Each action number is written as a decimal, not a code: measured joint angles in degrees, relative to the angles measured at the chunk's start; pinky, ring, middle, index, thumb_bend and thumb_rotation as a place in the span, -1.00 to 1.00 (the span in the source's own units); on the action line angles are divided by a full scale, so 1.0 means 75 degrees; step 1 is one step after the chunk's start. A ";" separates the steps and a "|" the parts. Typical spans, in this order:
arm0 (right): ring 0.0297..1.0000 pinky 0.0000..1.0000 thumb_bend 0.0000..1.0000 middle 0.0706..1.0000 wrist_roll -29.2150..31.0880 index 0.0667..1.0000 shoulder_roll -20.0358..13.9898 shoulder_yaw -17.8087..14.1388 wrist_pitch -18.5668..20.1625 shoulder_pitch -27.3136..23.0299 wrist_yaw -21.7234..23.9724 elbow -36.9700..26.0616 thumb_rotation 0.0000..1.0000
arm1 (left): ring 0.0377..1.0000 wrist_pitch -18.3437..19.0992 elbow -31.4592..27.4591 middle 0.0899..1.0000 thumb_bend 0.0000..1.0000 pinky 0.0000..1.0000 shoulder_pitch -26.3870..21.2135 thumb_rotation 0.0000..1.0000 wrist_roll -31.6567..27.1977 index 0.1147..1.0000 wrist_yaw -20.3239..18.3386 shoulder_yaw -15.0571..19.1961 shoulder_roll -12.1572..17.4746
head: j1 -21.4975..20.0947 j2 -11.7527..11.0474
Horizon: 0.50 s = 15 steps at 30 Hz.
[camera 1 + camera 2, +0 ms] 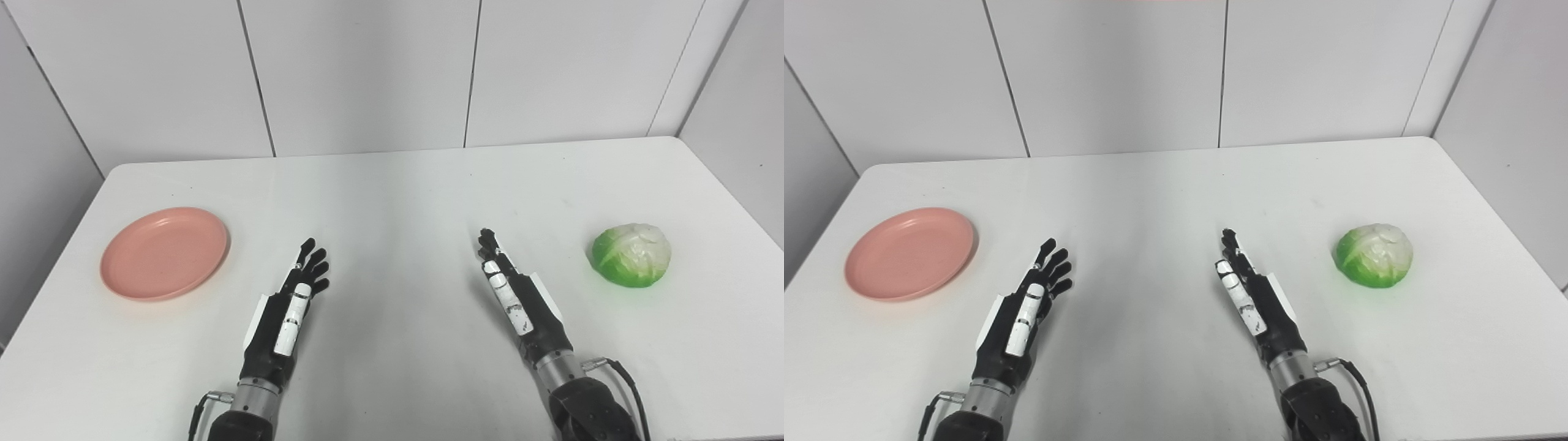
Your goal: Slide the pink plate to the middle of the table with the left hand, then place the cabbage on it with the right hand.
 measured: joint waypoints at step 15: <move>0.99 1.00 -0.41 1.00 0.0044 1.00 -0.0005 -0.0004 0.0000 0.0003 -0.0004 -0.0004 1.00 | 0.88 0.0000 0.0001 0.90 -0.06 0.81 -0.0001 1.00 0.0031 0.90 0.0001 0.0002 -0.0010 | 0.0058 0.0012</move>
